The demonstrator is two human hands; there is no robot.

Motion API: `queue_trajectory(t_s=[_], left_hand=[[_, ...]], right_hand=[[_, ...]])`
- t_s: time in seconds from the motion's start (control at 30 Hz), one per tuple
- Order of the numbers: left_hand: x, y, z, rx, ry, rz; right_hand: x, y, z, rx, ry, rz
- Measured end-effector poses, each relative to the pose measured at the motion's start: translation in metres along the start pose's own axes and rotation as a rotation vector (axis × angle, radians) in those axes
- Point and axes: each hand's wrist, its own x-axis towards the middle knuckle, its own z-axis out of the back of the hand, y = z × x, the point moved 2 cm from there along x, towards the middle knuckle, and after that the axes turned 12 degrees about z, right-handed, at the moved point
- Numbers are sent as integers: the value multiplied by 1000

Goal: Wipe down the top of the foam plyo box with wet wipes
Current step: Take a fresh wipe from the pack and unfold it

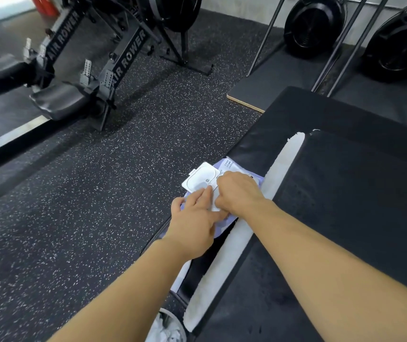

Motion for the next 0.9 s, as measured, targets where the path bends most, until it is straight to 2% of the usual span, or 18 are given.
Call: queue_trajectory(t_s=[0.23,0.4,0.63,0.73,0.9], left_hand=[[-2,0,3,6,-3,-10],[-2,-1,4,10,-11,-9],[-1,-5,4,5,-1,7],[-1,-6,6,-8,17,7],[-2,-8,7,-12,-9,7]], right_hand=[[-12,-14,1,72,-72,17],[-20,-29,-1,224,-170,-71],[-25,-34,-5,398,-278,-25],[-24,-21,-8,361,-221,62],[-17,-9,-7,152,-141,114]])
